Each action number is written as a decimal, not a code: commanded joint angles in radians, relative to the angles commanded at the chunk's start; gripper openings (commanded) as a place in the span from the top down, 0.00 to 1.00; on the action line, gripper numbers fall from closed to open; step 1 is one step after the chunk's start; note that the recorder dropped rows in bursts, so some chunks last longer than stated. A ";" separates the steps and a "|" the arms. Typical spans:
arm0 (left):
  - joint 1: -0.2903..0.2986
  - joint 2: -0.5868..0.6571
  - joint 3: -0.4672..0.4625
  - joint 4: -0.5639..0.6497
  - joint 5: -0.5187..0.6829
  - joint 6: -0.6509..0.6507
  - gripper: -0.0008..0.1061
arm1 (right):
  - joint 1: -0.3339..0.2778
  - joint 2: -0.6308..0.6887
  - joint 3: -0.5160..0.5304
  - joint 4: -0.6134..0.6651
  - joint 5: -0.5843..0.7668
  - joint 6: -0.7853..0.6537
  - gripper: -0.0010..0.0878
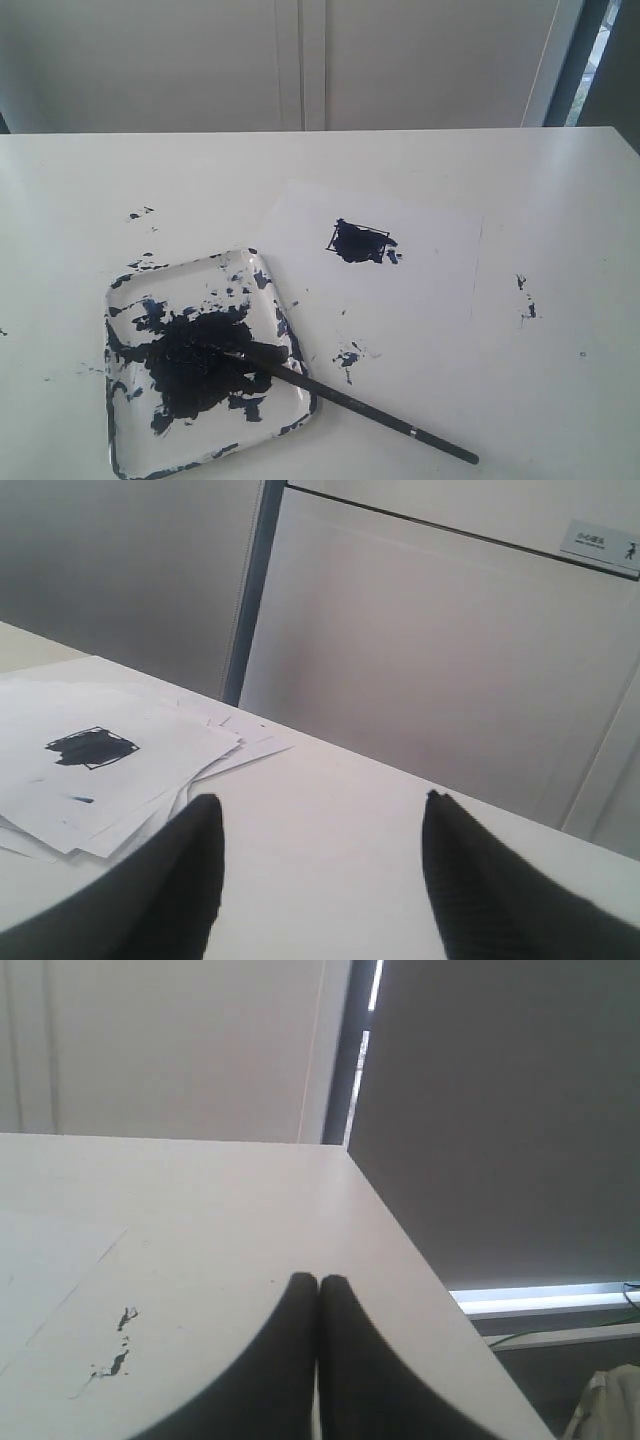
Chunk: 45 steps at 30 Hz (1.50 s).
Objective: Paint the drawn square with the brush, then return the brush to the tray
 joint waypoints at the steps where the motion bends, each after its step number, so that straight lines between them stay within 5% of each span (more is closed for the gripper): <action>1: 0.000 0.000 0.000 0.000 0.000 0.000 0.41 | -0.009 0.000 0.000 0.000 0.000 0.000 0.99; 35: -0.001 0.000 0.000 0.004 -0.002 0.015 0.41 | -0.020 0.000 0.000 0.000 0.000 0.000 0.99; 42: -0.001 0.000 0.000 -0.095 -0.080 0.305 0.41 | -0.020 0.000 0.000 0.000 0.000 0.000 0.99; 44: -0.001 0.000 0.000 -0.236 -0.110 0.477 0.41 | -0.020 0.000 0.000 0.000 0.000 0.000 0.99; 45: -0.001 0.000 0.000 -0.430 -0.113 0.685 0.41 | -0.020 0.000 0.000 0.000 0.000 0.000 0.99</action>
